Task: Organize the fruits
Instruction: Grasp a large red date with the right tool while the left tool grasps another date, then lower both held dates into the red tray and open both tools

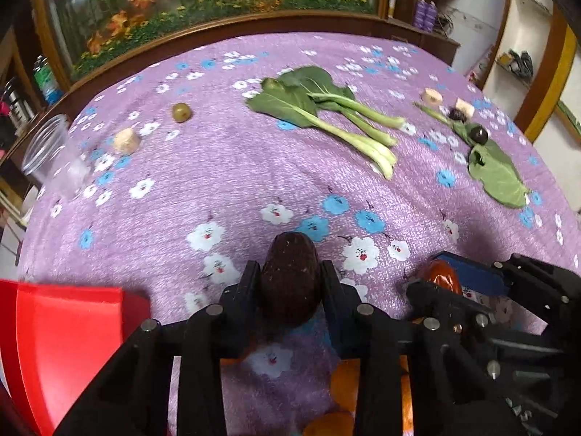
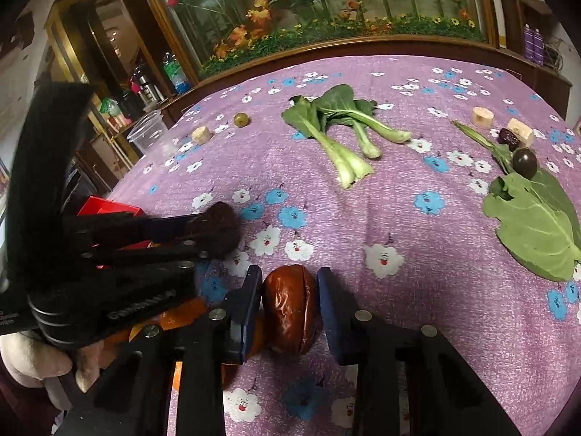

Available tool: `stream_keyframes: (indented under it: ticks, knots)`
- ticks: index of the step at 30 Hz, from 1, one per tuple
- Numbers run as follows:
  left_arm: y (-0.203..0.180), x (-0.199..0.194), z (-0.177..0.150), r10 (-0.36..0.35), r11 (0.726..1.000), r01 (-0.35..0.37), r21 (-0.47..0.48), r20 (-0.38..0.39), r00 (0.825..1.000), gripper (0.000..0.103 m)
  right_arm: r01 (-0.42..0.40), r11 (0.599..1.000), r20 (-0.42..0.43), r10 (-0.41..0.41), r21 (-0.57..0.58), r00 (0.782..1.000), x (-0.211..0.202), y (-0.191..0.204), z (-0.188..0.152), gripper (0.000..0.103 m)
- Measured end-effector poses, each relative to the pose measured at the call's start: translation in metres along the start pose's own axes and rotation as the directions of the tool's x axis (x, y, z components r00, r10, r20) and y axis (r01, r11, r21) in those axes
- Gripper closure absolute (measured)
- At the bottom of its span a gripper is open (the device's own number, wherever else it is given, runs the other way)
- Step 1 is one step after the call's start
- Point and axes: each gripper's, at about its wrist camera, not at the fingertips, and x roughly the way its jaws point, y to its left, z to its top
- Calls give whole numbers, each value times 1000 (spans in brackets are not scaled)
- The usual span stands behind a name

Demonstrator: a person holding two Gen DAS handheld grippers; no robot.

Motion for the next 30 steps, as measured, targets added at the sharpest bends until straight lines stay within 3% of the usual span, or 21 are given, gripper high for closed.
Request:
stream_keyframes:
  ticks: [9, 15, 18, 24, 30]
  knots:
    - [28, -71, -26, -42, 988, 60, -143, 123, 991, 71, -30, 998, 41, 28, 58, 999, -13, -4, -2, 69]
    - [66, -121, -66, -35, 952, 95, -290, 204, 978, 71, -72, 994, 88, 65, 81, 994, -44, 8, -1, 69]
    - [85, -143, -90, 3, 931, 84, -354, 236, 972, 71, -103, 992, 95, 96, 74, 991, -59, 22, 0, 69]
    - [107, -171, -134, 176, 905, -54, -421, 255, 951, 71, -159, 987, 78, 155, 40, 985, -75, 64, -6, 69]
    - [129, -173, -161, 186, 876, -54, -479, 234, 954, 71, -228, 974, 6, 228, -3, 974, -63, 114, -20, 69]
